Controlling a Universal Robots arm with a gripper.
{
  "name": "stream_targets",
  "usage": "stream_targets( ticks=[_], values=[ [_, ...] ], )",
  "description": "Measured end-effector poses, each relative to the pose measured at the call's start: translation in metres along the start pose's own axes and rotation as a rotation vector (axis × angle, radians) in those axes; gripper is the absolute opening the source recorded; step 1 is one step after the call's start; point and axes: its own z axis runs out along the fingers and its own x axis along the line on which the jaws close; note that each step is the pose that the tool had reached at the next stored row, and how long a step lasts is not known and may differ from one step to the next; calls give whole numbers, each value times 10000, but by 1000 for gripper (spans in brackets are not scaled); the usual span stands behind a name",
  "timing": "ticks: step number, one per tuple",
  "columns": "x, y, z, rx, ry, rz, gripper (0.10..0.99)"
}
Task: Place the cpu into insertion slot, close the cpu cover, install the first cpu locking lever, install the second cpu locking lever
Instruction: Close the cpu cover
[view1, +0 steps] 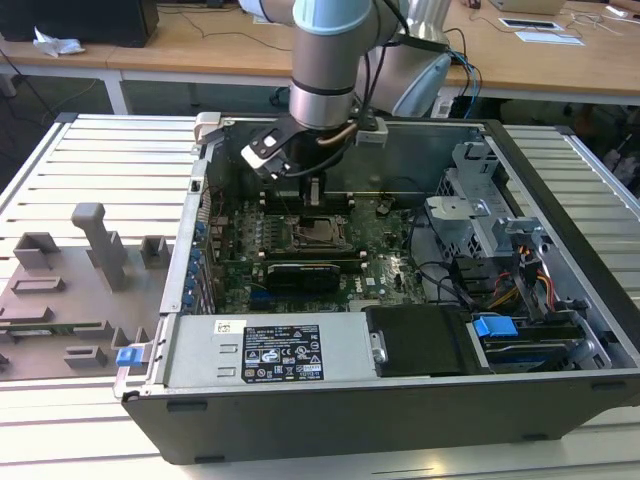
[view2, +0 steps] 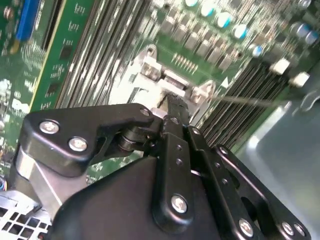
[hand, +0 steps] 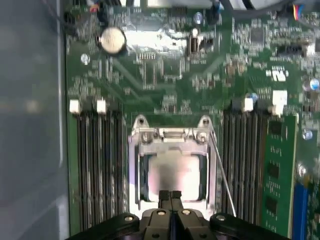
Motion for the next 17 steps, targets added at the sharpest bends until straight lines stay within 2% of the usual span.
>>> stream_targets(
  ticks=[3, 5, 8, 11, 13, 17],
  values=[
    [1, 141, -7, 210, 3, -6, 106],
    [0, 186, -10, 262, 1, -9, 106],
    [-1, 186, -66, 263, -2, -8, 106],
    [-5, 180, -178, 262, -11, -8, 106],
    [-10, 173, -310, 262, -28, -7, 106],
    [-14, 167, -425, 262, -30, -6, 106]
  ],
)
